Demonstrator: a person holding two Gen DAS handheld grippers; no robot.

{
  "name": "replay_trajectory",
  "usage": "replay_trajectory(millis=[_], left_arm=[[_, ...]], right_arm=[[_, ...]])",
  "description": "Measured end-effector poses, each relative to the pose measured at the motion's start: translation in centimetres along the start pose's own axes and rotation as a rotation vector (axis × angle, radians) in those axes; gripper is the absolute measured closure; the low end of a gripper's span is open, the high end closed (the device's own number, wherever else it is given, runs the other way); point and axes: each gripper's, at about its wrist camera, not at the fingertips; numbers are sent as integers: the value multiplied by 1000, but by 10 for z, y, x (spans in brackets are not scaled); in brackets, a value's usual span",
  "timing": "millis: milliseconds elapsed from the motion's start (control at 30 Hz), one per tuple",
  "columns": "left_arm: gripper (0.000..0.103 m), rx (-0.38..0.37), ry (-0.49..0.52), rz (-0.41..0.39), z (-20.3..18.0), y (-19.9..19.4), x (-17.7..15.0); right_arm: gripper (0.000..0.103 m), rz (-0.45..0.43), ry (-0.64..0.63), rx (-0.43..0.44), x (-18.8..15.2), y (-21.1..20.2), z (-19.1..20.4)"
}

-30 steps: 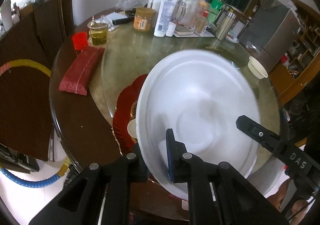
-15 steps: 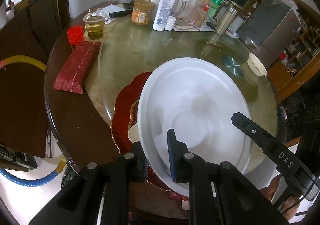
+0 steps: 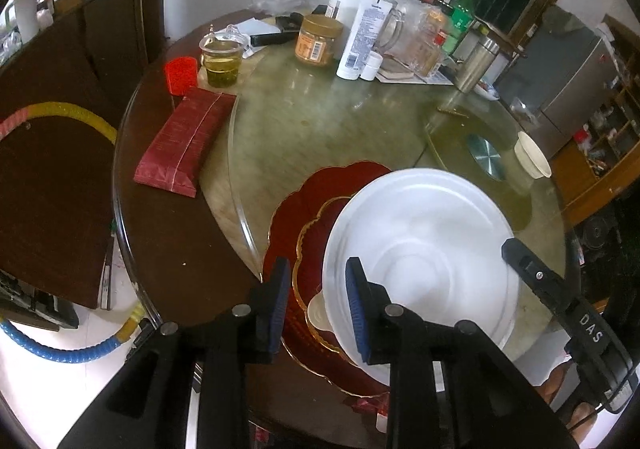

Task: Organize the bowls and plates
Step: 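Lower the large white bowl onto the stack and open the left gripper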

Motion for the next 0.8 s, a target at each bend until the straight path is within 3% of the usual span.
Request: replay_trajectory(millis=[200, 400, 433, 500, 567, 633, 800], left_arm=[[75, 34, 12, -27, -3, -4, -3], [75, 51, 14, -125, -11, -25, -8], [73, 52, 18, -143, -14, -29, -9], [57, 53, 22, -181, -21, -36, -13], [44, 44, 29, -219, -31, -44, -17], [41, 35, 52, -239, -43, -48, -21], [41, 3, 159, -214, -91, -46, -25]], right_arm=[[90, -71, 66, 48, 2, -12, -21], [90, -79, 116, 38, 7, -20, -44], [90, -81, 118, 29, 7, -21, -47], [89, -82, 132, 19, 8, -24, -57], [72, -83, 168, 19, 8, -27, -72], [53, -90, 199, 28, 7, -30, -86], [51, -109, 271, 21, 4, -45, -129]])
Point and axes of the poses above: each gripper's, at about its wrist camera, not at the fingertips, and y roughly the way its jaws point, z to its left, x to its top, and after that the axes turned 11 degrees about z, right-handed
